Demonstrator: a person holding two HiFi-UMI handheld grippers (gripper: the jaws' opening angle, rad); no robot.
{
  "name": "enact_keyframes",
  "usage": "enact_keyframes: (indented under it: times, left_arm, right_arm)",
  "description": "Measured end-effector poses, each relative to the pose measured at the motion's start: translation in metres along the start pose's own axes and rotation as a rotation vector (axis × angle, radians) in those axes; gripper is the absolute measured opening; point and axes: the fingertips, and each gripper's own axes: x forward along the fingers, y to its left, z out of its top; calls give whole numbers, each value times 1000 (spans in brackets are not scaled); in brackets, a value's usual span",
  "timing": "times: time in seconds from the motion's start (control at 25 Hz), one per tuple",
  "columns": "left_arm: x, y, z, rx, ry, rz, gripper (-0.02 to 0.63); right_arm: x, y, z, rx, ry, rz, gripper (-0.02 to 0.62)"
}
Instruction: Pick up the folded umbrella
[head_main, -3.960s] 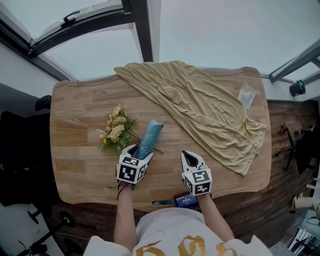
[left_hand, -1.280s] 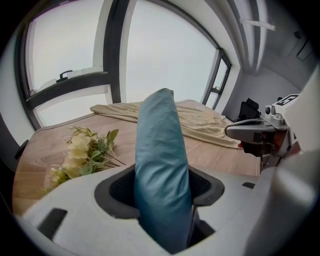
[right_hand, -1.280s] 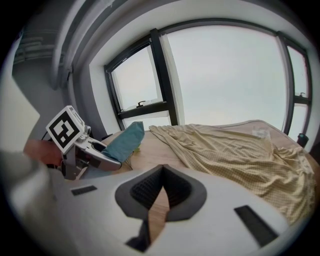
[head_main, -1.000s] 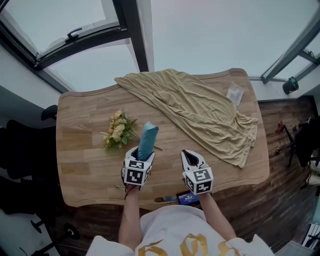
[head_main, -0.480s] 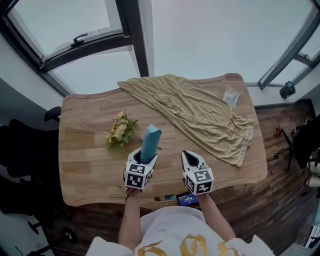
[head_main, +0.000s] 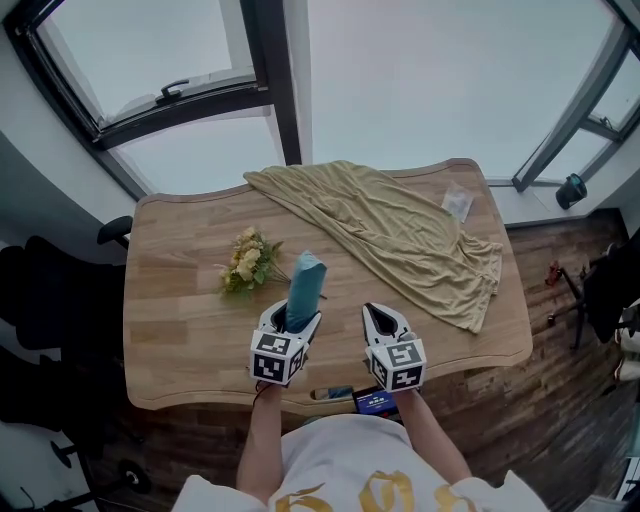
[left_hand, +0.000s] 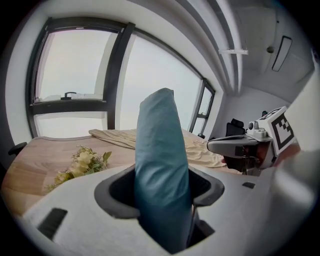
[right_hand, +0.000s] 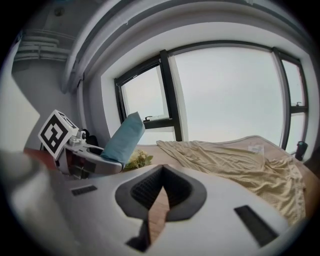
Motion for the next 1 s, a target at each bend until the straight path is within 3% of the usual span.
enact_keyframes:
  times: [0.12,0.36,0.68,1.0]
  left_arm:
    - [-11,-5,-1,8,-22,-5,282]
    - [-36,-15,0,-50,-92,-15,282]
    - [-67,-25,7,-41,-165,-4,282]
    - [-88,-43,11,-91,-252,-38,282]
  right_arm:
    - [-8,8,2,-15,-13,-5,11]
    - [-24,22,13,-43,-48,-9,11]
    - [-38,34,37,-55,-107,-16,10]
    - [-59,49,52,-41,-158,24,11]
